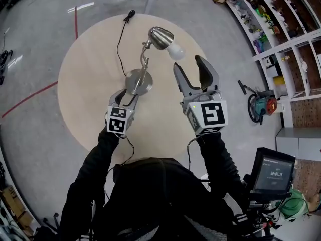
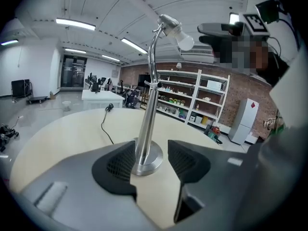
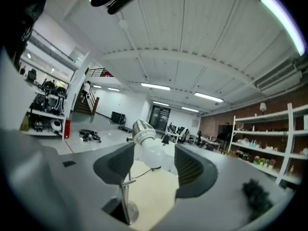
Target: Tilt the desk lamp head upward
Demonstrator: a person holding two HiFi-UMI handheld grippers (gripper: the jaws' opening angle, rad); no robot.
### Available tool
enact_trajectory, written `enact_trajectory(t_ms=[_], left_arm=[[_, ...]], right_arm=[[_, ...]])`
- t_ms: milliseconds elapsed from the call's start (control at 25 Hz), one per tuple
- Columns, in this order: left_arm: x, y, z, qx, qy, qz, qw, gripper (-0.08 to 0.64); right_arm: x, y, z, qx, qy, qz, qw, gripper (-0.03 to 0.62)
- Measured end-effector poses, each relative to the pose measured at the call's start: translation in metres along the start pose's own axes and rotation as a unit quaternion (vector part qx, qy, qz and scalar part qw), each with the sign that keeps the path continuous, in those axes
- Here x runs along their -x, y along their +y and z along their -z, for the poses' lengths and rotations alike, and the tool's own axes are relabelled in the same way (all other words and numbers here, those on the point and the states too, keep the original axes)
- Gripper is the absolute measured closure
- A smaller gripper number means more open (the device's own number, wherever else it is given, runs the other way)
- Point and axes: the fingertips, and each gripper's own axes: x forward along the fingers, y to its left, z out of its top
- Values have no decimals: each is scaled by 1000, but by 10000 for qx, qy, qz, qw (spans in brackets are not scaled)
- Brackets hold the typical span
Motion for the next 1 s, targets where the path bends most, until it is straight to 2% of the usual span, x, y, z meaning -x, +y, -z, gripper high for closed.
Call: enact_trajectory(t_ms=[80, 200, 320, 560, 640, 840, 1000], left_arm=[[13, -6, -17, 26, -215, 3, 9998, 342], [43, -20, -52, 71, -600, -8, 9982, 342], [72, -36, -87, -23, -920, -19, 9958, 342], [112, -52, -133, -274, -1521, -252, 9877, 357], [122, -62, -147, -213, -1642, -267, 9858, 365], [135, -70, -168, -306, -1767, -333, 9832, 383], [145, -76, -176, -233, -1913, -354, 9806, 402]], right_arm=[[5, -2, 10, -278, 0, -109, 9996, 318], [18, 4, 17, -437, 81, -276, 9986, 318], [27, 9, 19, -749, 107, -479, 9960, 318], [40, 19, 45, -1777, 40, -922, 9797, 318], [48, 15, 49, -1861, 96, -937, 9780, 318], [57, 26, 62, -1550, 208, -1021, 9824, 349], [66, 37, 66, -1905, 144, -1231, 9738, 399]])
